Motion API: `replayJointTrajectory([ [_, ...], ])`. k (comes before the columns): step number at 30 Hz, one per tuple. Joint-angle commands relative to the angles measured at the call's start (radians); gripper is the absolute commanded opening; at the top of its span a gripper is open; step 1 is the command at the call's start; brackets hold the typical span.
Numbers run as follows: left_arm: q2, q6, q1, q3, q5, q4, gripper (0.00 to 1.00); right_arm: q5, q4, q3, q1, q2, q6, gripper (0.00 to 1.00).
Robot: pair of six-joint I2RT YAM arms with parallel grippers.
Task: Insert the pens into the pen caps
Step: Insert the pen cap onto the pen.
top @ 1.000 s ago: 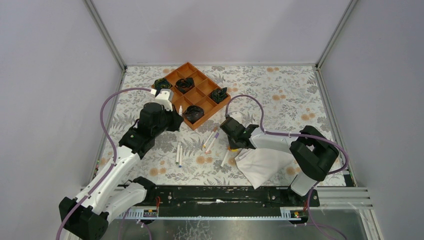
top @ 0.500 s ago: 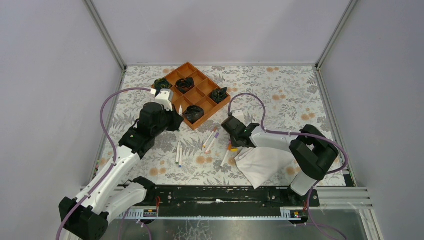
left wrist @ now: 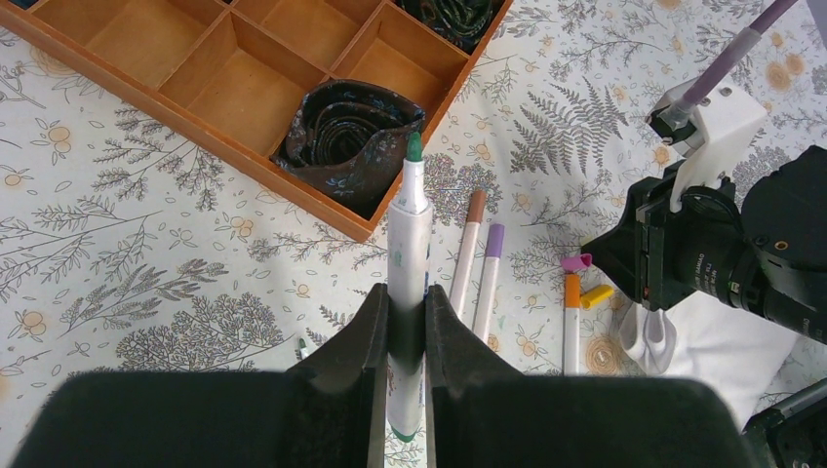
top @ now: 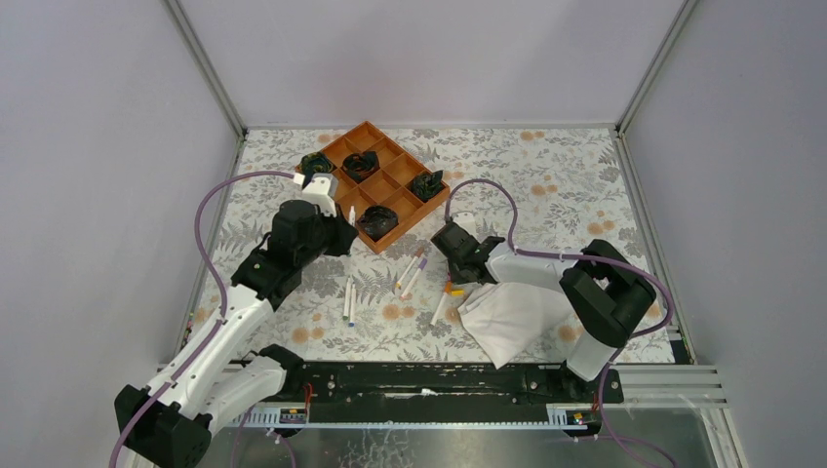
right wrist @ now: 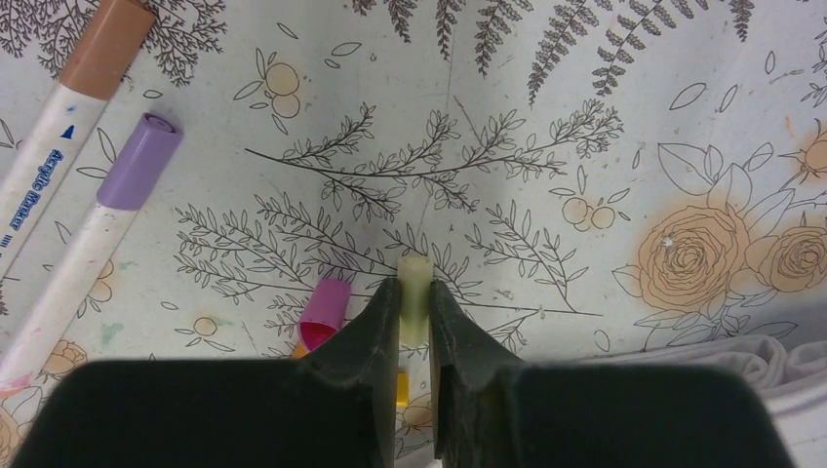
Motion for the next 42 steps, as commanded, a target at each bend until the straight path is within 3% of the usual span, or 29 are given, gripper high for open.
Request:
replayJointTrajectory([
  [1,-0.024,0.002,0.01,-0.004,0.019,0.036,0.0,-0.033,-0.056,-0.002,-0.03,-0.008,-0.003,0.06],
  [3,-0.031,-0.013,0.008,-0.011,0.04,0.038,0.0,-0.047,-0.065,-0.002,-0.038,-0.032,-0.006,0.0],
  [10,-0.066,-0.203,-0.04,-0.151,0.174,0.223,0.0,-0.09,-0.118,0.022,-0.051,-0.185,-0.008,0.0],
  [16,-0.047,-0.341,-0.272,-0.278,0.065,0.416,0.0,-0.15,-0.152,0.038,-0.051,-0.288,0.034,0.0],
  [25,0.207,-0.445,-0.521,-0.301,0.031,0.649,0.0,-0.277,-0.108,0.036,-0.05,-0.351,0.101,0.0],
  [42,0.36,-0.439,-0.53,-0.225,0.132,0.66,0.0,-0.34,-0.056,0.02,-0.05,-0.375,0.119,0.0],
])
